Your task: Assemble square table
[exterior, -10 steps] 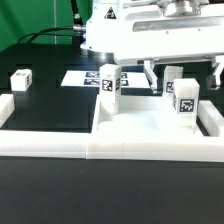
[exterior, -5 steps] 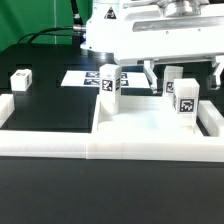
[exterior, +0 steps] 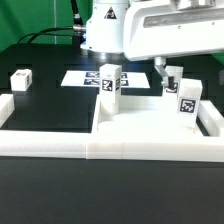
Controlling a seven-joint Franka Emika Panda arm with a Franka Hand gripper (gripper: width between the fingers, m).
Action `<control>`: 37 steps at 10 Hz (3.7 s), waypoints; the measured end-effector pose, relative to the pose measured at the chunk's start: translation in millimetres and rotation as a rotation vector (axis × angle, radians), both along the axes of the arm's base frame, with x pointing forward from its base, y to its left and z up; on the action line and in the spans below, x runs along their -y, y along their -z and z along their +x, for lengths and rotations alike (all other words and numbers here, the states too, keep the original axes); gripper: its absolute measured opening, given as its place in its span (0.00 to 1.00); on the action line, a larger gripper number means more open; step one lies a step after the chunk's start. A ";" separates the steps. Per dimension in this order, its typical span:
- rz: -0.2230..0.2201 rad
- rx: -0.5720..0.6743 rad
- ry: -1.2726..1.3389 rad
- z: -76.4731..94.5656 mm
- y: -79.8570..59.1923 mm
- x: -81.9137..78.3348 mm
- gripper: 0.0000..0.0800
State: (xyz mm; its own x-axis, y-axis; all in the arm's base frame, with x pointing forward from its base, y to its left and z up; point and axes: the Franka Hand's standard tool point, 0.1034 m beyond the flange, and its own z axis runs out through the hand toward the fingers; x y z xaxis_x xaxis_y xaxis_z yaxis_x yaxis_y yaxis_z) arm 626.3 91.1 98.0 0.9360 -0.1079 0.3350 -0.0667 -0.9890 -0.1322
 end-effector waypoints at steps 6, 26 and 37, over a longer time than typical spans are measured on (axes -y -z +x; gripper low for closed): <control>0.109 -0.317 0.046 -10.8 3.9 -3.8 0.81; 0.099 -0.399 0.569 9.3 13.1 6.1 0.36; 0.321 -0.446 1.658 4.2 14.0 -24.4 0.36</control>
Offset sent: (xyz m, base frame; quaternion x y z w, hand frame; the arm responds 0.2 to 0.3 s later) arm -0.0005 0.0033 -0.0092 -0.0006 -0.1381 0.0572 0.9888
